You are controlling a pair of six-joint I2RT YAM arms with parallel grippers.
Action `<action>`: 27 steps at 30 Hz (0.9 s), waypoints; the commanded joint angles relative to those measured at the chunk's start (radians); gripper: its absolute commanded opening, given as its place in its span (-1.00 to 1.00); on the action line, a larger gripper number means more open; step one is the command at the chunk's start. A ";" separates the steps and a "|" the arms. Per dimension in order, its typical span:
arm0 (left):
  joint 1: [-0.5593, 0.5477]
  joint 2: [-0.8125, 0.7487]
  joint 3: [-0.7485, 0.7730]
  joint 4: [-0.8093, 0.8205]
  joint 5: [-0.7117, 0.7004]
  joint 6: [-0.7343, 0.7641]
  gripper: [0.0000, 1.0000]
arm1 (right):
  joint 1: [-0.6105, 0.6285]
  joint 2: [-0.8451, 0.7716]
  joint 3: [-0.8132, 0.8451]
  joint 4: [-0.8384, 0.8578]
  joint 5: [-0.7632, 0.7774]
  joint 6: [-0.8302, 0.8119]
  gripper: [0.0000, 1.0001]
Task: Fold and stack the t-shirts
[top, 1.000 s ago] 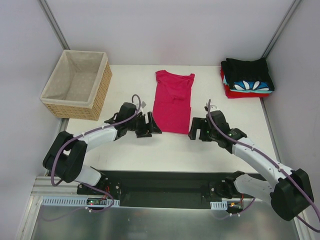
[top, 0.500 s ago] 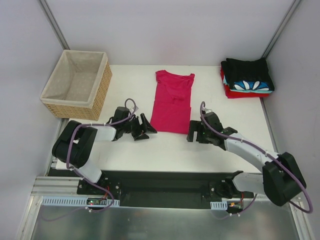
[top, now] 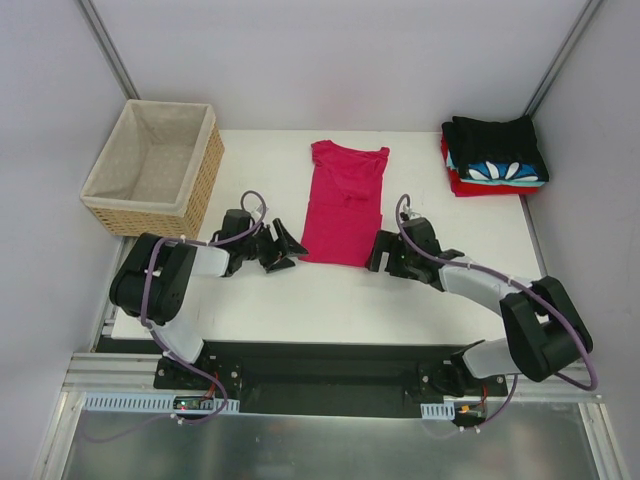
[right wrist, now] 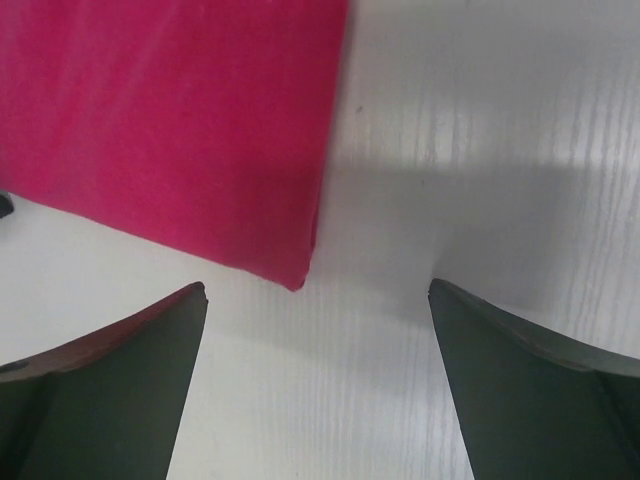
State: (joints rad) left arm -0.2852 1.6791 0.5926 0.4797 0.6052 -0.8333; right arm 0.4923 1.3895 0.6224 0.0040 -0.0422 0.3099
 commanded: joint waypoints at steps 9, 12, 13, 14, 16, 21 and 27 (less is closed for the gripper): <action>0.031 0.111 -0.025 -0.044 -0.078 0.056 0.38 | -0.084 0.132 -0.136 0.338 -0.162 0.231 0.98; 0.031 0.097 -0.039 -0.033 -0.071 0.054 0.37 | -0.086 0.123 -0.208 0.418 -0.194 0.294 0.95; 0.031 0.093 -0.042 -0.029 -0.068 0.053 0.37 | -0.086 0.121 -0.220 0.430 -0.202 0.313 0.95; 0.032 0.091 -0.045 -0.027 -0.067 0.051 0.38 | -0.086 0.123 -0.242 0.448 -0.211 0.323 0.95; 0.032 0.090 -0.056 -0.010 -0.056 0.042 0.37 | -0.084 0.131 -0.262 0.465 -0.245 0.342 0.94; 0.032 0.079 -0.091 0.022 -0.048 0.030 0.36 | -0.084 0.120 -0.341 0.530 -0.269 0.397 0.86; 0.032 0.126 -0.108 0.097 -0.038 0.011 0.29 | -0.084 0.074 -0.386 0.524 -0.245 0.402 0.78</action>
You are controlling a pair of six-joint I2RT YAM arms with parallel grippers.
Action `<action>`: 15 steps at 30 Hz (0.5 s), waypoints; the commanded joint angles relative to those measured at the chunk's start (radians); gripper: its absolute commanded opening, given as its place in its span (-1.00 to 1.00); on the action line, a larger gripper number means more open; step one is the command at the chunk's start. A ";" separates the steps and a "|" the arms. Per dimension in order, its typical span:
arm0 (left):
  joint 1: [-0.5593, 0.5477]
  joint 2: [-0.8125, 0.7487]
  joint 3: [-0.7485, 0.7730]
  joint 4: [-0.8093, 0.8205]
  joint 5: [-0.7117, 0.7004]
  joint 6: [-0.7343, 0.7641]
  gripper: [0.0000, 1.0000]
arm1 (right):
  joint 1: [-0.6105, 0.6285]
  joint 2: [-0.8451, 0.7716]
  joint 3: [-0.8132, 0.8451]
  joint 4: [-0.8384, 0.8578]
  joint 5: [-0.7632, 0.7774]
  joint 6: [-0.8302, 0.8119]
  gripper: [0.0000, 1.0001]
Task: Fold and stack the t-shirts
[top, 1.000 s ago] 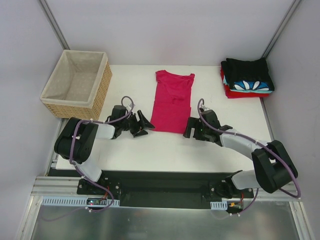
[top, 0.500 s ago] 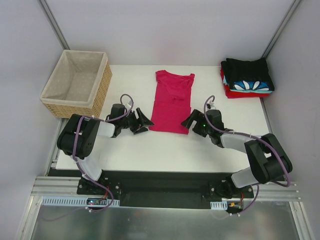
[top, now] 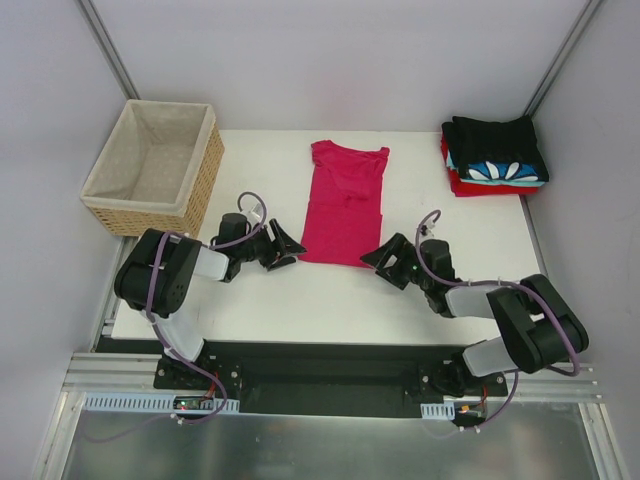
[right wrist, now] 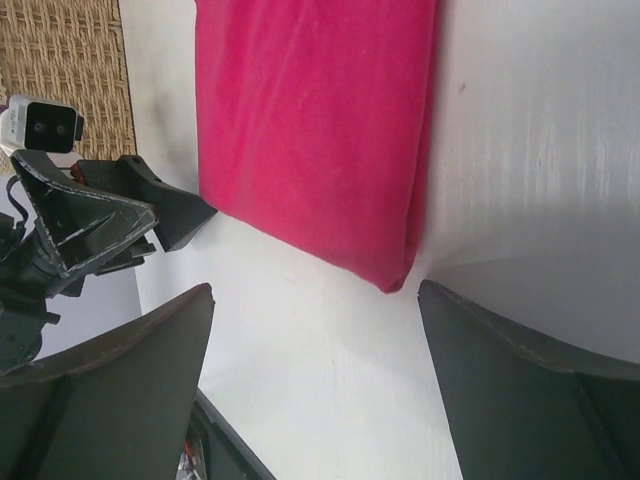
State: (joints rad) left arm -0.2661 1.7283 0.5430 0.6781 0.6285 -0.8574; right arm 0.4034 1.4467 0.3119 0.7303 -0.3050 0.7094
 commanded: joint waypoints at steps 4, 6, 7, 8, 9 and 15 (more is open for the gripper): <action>0.013 0.116 -0.048 -0.057 -0.041 0.011 0.26 | 0.005 -0.005 -0.073 -0.224 0.027 -0.001 0.72; 0.013 0.119 -0.043 -0.049 -0.041 0.008 0.25 | 0.005 -0.012 -0.070 -0.233 0.038 -0.005 0.68; 0.013 0.117 -0.041 -0.049 -0.041 0.008 0.25 | 0.003 -0.014 -0.068 -0.241 0.041 -0.008 0.65; 0.013 0.114 -0.041 -0.051 -0.038 0.009 0.25 | 0.003 -0.016 -0.063 -0.243 0.044 -0.010 0.61; 0.013 0.113 -0.038 -0.052 -0.038 0.011 0.25 | 0.003 -0.014 -0.062 -0.244 0.052 -0.013 0.53; 0.013 0.108 -0.034 -0.061 -0.032 0.012 0.26 | -0.003 0.044 -0.014 -0.252 0.083 -0.031 0.41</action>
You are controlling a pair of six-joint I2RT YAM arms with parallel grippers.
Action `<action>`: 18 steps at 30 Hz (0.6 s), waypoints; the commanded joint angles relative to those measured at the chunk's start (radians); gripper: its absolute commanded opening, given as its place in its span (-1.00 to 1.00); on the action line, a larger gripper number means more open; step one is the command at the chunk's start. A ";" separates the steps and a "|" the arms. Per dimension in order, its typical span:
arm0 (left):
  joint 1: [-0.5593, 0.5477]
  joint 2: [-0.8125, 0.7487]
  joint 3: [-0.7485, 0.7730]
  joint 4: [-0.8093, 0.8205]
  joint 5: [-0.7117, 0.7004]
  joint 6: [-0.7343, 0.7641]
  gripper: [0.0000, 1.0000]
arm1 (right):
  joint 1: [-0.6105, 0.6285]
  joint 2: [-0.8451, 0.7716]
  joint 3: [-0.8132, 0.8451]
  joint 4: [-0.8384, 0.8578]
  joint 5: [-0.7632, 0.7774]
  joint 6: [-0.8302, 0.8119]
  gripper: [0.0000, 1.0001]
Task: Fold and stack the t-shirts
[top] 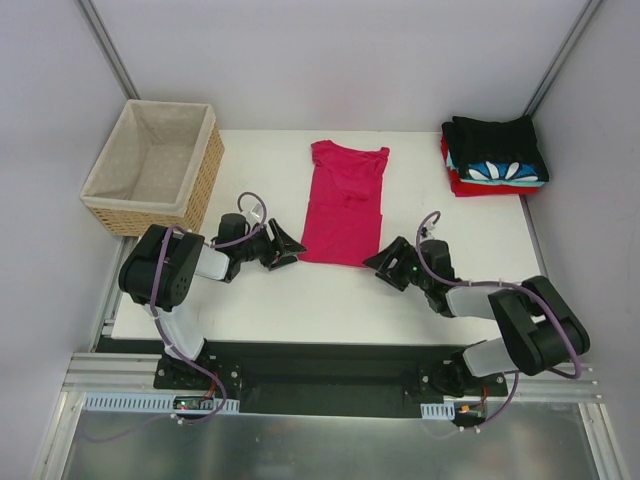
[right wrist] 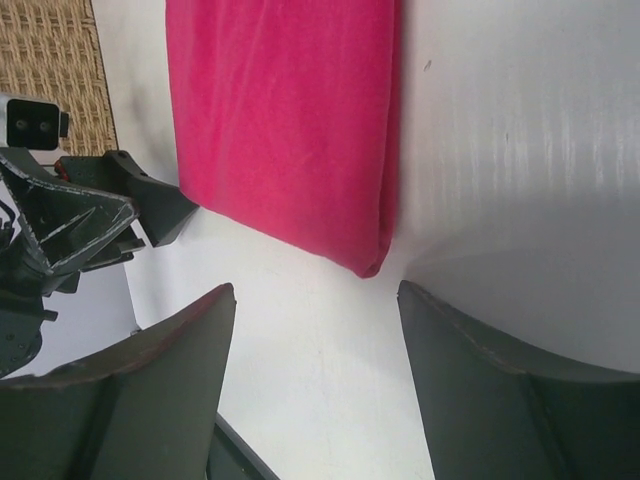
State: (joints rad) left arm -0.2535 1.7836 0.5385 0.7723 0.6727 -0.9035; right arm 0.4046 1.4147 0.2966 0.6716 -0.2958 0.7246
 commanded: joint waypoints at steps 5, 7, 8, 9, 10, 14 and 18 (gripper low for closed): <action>0.000 0.046 -0.040 -0.156 -0.073 0.058 0.26 | -0.015 0.153 0.053 -0.168 0.061 -0.047 0.37; 0.000 0.042 -0.041 -0.159 -0.073 0.061 0.26 | -0.018 0.185 0.072 -0.155 0.053 -0.042 0.36; 0.000 0.040 -0.043 -0.159 -0.073 0.061 0.25 | -0.018 0.193 0.075 -0.152 0.050 -0.040 0.33; 0.000 0.039 -0.043 -0.160 -0.074 0.063 0.26 | -0.020 0.204 0.078 -0.145 0.050 -0.039 0.30; 0.000 0.034 -0.044 -0.165 -0.074 0.064 0.25 | -0.021 0.207 0.078 -0.144 0.052 -0.039 0.29; 0.002 0.025 -0.046 -0.168 -0.074 0.066 0.25 | -0.032 0.208 0.067 -0.139 0.050 -0.037 0.18; 0.002 0.023 -0.040 -0.169 -0.073 0.064 0.25 | -0.039 0.199 0.050 -0.141 0.049 -0.037 0.01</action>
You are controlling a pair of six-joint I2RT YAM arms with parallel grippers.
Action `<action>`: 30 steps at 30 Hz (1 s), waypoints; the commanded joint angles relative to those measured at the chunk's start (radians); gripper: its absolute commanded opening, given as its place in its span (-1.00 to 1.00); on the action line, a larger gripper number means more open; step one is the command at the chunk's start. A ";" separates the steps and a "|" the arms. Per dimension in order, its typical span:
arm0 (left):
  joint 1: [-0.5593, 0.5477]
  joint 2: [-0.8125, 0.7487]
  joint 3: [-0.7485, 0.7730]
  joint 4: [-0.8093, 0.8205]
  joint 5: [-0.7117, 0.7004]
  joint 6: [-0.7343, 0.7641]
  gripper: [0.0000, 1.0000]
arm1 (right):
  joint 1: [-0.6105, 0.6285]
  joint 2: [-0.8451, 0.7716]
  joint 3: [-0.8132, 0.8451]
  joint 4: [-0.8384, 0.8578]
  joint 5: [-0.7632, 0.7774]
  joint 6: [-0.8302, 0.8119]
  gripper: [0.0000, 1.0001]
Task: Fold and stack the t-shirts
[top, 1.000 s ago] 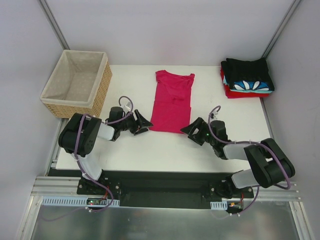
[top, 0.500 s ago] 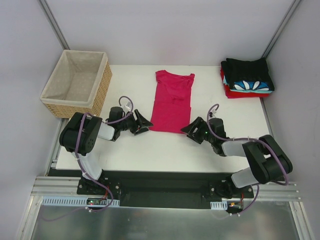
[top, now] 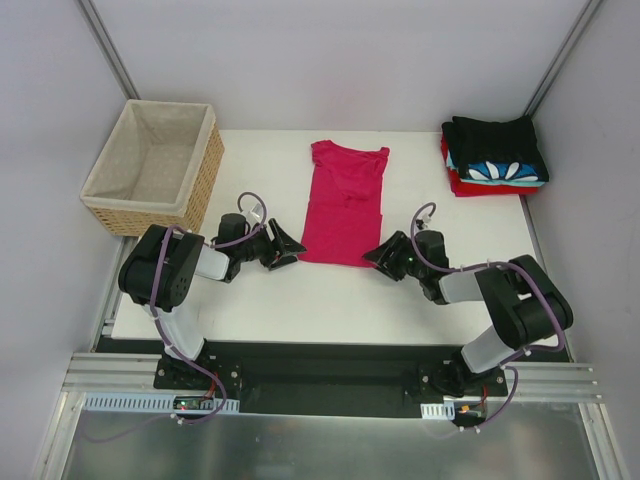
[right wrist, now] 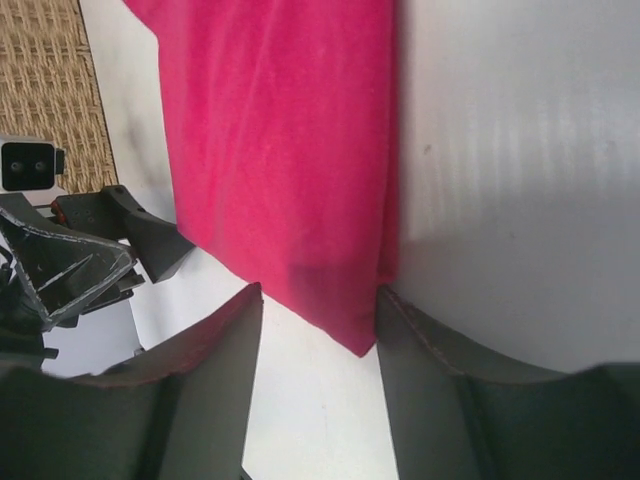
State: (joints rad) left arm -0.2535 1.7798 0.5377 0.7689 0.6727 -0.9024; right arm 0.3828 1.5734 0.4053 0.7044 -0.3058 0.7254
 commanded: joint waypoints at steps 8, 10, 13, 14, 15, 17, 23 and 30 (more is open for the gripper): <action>0.002 0.029 -0.030 -0.163 -0.076 0.056 0.15 | -0.022 0.027 -0.069 -0.187 0.057 -0.041 -0.87; 0.002 0.033 -0.024 -0.161 -0.076 0.056 0.08 | -0.022 0.023 -0.065 -0.195 0.059 -0.044 -0.99; 0.002 0.043 -0.016 -0.161 -0.074 0.056 0.04 | -0.022 0.025 -0.059 -0.200 0.057 -0.049 -0.99; 0.002 0.044 -0.015 -0.161 -0.073 0.054 0.04 | -0.024 0.023 -0.059 -0.201 0.057 -0.049 -0.99; 0.000 0.046 -0.013 -0.161 -0.073 0.056 0.04 | -0.022 0.022 -0.059 -0.200 0.057 -0.049 -0.99; 0.000 0.052 -0.005 -0.161 -0.067 0.054 0.04 | -0.024 0.019 -0.056 -0.203 0.059 -0.052 -0.99; -0.020 0.084 0.013 -0.137 -0.070 0.036 0.04 | -0.024 0.025 -0.054 -0.204 0.059 -0.053 -0.99; -0.030 0.130 0.028 -0.112 -0.068 0.023 0.01 | -0.025 0.023 -0.059 -0.206 0.059 -0.058 -0.99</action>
State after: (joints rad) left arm -0.2733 1.8427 0.5880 0.7708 0.6807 -0.9253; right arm 0.3626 1.5738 0.3748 0.6682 -0.2955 0.7216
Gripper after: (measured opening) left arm 0.509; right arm 0.024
